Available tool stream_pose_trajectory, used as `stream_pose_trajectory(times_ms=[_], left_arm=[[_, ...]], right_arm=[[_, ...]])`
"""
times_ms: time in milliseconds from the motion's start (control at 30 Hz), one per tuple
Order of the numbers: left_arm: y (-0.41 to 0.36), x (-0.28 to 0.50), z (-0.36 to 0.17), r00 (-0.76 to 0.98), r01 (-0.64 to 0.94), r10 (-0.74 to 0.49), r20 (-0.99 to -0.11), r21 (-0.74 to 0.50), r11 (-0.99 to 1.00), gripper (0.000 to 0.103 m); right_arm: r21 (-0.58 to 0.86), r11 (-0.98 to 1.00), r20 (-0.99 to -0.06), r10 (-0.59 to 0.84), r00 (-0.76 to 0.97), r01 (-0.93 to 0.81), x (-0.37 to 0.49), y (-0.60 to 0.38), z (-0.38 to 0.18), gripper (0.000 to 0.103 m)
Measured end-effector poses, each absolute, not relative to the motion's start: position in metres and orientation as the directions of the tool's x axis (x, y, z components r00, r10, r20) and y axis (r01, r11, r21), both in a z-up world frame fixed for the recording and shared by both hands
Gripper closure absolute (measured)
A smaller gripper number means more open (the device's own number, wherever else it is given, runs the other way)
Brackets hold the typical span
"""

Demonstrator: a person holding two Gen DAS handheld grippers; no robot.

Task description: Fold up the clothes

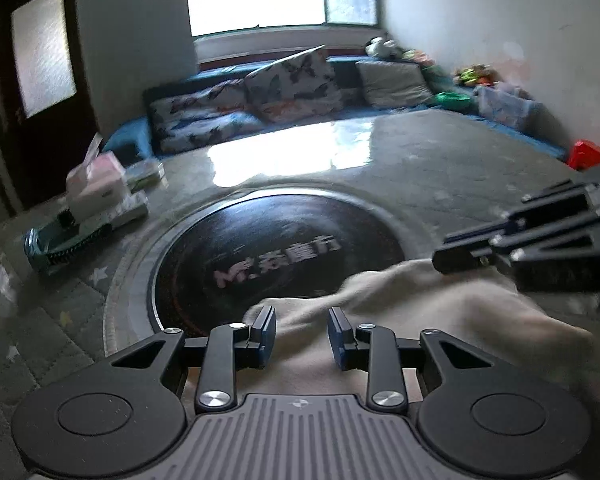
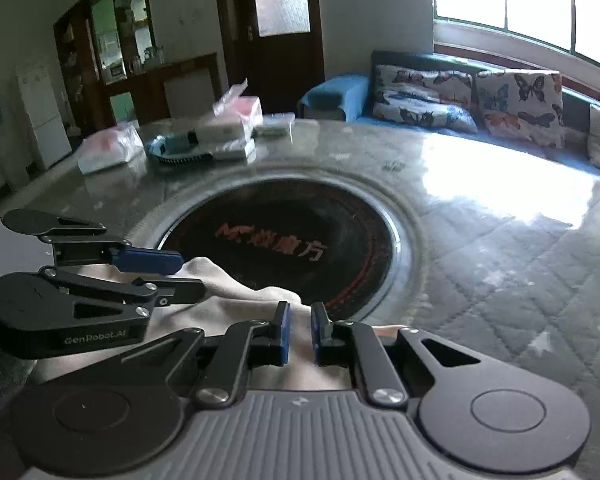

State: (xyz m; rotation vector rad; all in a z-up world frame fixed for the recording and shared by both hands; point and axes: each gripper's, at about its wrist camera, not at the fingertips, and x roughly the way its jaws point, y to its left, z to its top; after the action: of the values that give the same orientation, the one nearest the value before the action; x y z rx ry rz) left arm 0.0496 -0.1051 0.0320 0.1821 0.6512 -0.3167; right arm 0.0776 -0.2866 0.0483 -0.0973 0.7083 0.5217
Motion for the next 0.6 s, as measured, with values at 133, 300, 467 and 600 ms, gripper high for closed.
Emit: stream_pose_trajectory(times_ms=[133, 300, 467, 600], left_arm=[[-0.110, 0.022, 0.033, 0.743, 0.389, -0.274, -0.610, 0.061, 0.919, 0.071], [-0.116, -0.012, 0.031, 0.728, 0.443, -0.328, -0.603, 0.048, 0.895, 0.072], [-0.116, -0.029, 0.024, 0.723, 0.445, -0.331, -0.606, 0.042, 0.895, 0.073], [-0.112, -0.036, 0.022, 0.727, 0.427, -0.319, -0.608, 0.037, 0.903, 0.072]], right_arm=[[0.079, 0.855, -0.629, 0.442, 0.640, -0.513, 0.047, -0.296, 0.061, 0.094], [0.079, 0.827, -0.619, 0.478, 0.623, -0.556, 0.009, -0.290, 0.062, 0.094], [0.063, 0.829, -0.633, 0.464, 0.620, -0.555, -0.011, -0.289, 0.044, 0.094], [0.095, 0.846, -0.634, 0.458, 0.623, -0.525, -0.014, -0.298, 0.034, 0.093]])
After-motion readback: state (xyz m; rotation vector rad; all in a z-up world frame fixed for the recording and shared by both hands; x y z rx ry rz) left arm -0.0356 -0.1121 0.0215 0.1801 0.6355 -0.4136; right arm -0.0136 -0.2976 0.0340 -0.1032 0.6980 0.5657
